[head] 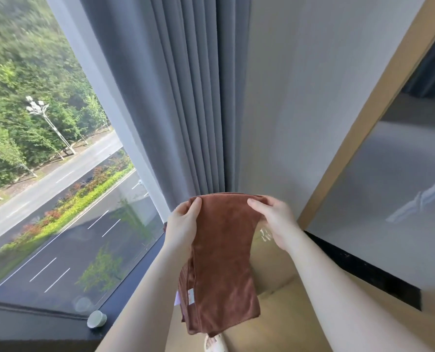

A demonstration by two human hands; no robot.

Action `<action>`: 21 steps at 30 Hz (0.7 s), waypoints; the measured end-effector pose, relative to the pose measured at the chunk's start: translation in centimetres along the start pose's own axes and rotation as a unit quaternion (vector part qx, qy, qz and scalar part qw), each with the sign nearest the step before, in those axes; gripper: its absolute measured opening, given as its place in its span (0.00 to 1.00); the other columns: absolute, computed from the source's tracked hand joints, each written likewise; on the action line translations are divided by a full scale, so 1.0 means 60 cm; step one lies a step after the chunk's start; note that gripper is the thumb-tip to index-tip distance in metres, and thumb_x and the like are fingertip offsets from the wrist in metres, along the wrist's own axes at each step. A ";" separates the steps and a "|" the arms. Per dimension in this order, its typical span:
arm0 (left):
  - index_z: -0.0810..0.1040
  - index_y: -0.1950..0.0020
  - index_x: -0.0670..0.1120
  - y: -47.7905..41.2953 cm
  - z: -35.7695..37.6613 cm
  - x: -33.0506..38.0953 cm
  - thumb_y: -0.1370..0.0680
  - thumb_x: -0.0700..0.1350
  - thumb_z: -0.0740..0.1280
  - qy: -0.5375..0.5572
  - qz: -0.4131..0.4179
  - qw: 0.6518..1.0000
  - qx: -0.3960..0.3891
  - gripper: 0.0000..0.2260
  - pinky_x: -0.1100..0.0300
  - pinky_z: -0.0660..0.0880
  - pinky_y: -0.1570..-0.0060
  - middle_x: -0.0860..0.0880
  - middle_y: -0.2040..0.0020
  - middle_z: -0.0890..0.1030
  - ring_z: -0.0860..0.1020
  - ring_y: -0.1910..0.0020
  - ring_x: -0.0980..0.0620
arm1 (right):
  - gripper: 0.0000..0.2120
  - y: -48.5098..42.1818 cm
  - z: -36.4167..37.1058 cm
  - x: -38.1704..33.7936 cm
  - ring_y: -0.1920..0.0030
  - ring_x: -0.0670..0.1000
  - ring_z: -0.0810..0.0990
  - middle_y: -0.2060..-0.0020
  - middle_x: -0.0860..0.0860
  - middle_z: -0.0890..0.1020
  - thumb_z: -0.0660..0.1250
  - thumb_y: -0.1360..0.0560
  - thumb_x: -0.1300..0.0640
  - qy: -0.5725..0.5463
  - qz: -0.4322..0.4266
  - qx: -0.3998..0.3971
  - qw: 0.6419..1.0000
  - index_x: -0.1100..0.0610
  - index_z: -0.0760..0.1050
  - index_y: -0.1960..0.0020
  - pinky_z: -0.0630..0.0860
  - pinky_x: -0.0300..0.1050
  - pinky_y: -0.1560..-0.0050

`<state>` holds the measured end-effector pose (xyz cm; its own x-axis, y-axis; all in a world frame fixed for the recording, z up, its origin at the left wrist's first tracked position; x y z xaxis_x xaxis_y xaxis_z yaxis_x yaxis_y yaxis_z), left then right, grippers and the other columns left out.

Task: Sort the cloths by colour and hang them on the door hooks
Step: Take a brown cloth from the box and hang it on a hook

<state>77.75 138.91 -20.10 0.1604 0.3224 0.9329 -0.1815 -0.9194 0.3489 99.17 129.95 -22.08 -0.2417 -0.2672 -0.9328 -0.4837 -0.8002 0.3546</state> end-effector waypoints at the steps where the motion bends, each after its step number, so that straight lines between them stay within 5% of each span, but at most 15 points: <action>1: 0.84 0.49 0.54 0.013 0.011 0.009 0.19 0.56 0.67 0.002 0.004 1.000 -0.010 0.09 0.55 0.83 0.50 0.51 0.51 0.87 0.85 0.51 0.51 | 0.08 0.016 -0.013 -0.008 0.46 0.54 0.86 0.51 0.52 0.88 0.74 0.24 0.56 -0.016 -0.007 0.010 1.000 0.57 0.85 0.45 0.77 0.57 0.33; 7: 0.86 0.49 0.53 0.108 0.074 0.072 0.21 0.54 0.71 0.008 0.076 0.996 -0.048 0.08 0.54 0.82 0.48 0.54 0.53 0.88 0.86 0.51 0.53 | 0.08 0.110 -0.106 -0.061 0.46 0.53 0.86 0.52 0.50 0.88 0.73 0.22 0.54 -0.073 -0.077 0.072 0.992 0.55 0.85 0.46 0.80 0.47 0.45; 14: 0.86 0.49 0.50 0.208 0.163 0.132 0.19 0.48 0.70 0.019 0.143 0.982 -0.122 0.05 0.63 0.78 0.58 0.53 0.56 0.87 0.84 0.58 0.57 | 0.06 0.216 -0.227 -0.115 0.46 0.51 0.86 0.51 0.49 0.88 0.72 0.22 0.52 -0.064 -0.159 0.176 0.969 0.53 0.86 0.49 0.79 0.57 0.35; 18: 0.86 0.49 0.48 0.247 0.230 0.154 0.19 0.47 0.70 0.019 0.161 0.970 -0.182 0.06 0.66 0.76 0.66 0.53 0.59 0.86 0.82 0.63 0.57 | 0.04 0.280 -0.295 -0.139 0.51 0.47 0.86 0.55 0.47 0.88 0.72 0.21 0.54 -0.062 -0.206 0.249 0.944 0.51 0.85 0.50 0.81 0.48 0.46; 21: 0.86 0.51 0.47 0.265 0.291 0.166 0.20 0.47 0.71 0.022 0.156 0.954 -0.254 0.06 0.59 0.78 0.56 0.49 0.56 0.86 0.82 0.57 0.53 | 0.03 0.330 -0.351 -0.147 0.53 0.44 0.85 0.56 0.46 0.88 0.72 0.21 0.55 -0.067 -0.226 0.309 0.921 0.51 0.85 0.51 0.78 0.39 0.53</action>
<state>93.42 123.58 -6.79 -0.0175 0.0700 0.9974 -0.6627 -0.7478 0.0408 109.43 105.16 -8.21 0.0207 0.1204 -0.9925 -0.9373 -0.3432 -0.0611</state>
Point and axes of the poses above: each hand's wrist, its own y-axis away from the middle knuckle, its own z-axis out of the palm, x = y × z, the point moved 5 cm from there along -y, towards the middle knuckle
